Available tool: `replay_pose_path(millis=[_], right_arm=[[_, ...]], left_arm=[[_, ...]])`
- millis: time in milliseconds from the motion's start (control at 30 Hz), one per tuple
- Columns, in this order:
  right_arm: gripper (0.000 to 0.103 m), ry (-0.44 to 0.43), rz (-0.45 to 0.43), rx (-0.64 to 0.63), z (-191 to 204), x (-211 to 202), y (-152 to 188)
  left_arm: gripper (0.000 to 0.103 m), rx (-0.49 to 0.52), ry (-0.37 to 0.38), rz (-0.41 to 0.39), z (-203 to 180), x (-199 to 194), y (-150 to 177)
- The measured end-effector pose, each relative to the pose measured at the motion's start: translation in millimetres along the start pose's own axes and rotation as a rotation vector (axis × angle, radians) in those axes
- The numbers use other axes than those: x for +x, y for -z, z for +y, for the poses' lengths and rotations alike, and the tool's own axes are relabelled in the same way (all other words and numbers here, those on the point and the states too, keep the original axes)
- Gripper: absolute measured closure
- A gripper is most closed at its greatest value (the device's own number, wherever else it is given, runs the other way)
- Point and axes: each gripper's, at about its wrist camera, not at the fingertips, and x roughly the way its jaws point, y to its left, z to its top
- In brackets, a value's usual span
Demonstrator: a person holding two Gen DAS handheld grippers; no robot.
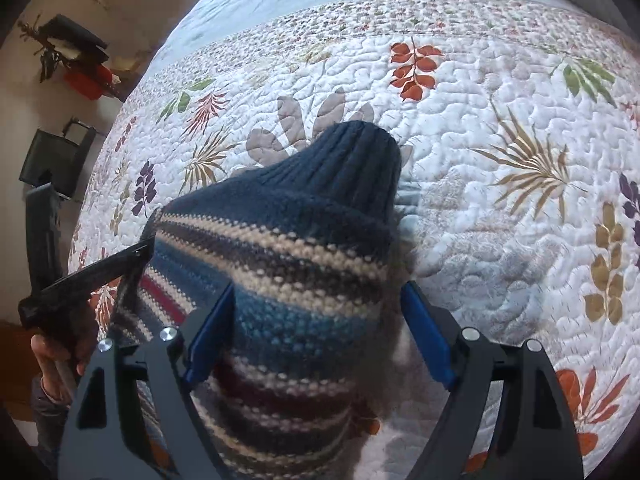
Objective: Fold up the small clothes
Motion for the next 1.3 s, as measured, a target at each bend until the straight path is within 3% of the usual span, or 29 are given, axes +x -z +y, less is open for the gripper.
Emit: replay_pose_path(millis=[67, 167, 333, 467, 633, 667, 733, 900, 1167, 1300], right_arm=[[0.022, 0.005, -0.016, -0.023, 4, -14, 8], [0.019, -0.013, -0.035, -0.059, 10, -37, 31], [0.017, -0.064, 0.000, -0.069, 9, -55, 86], [0.017, -0.080, 0.054, -0.072, 8, -54, 135], [0.018, -0.126, 0.078, -0.049, 8, -46, 170], [0.021, -0.141, 0.086, -0.033, 7, -42, 173], [0.050, -0.178, 0.103, 0.008, 3, -33, 176], [0.068, -0.150, 0.091, -0.032, 12, -43, 181], [0.075, -0.028, 0.118, -0.069, 17, -23, 186], [0.075, -0.009, 0.114, -0.073, 18, -20, 188]], left_arm=[[0.078, -0.003, 0.013, -0.003, 0, -20, 5], [0.074, 0.001, 0.033, -0.009, 3, -44, 20], [0.062, 0.055, 0.016, -0.003, 5, -73, 83], [0.061, 0.059, 0.010, 0.029, 14, -74, 136], [0.063, -0.011, 0.110, 0.041, 21, -76, 166], [0.068, -0.019, 0.119, 0.051, 20, -73, 167], [0.080, -0.050, 0.127, 0.068, 21, -68, 169], [0.088, -0.032, 0.078, 0.043, 23, -74, 166], [0.088, 0.016, 0.002, 0.050, 20, -45, 172], [0.088, 0.028, 0.011, 0.055, 17, -42, 170]])
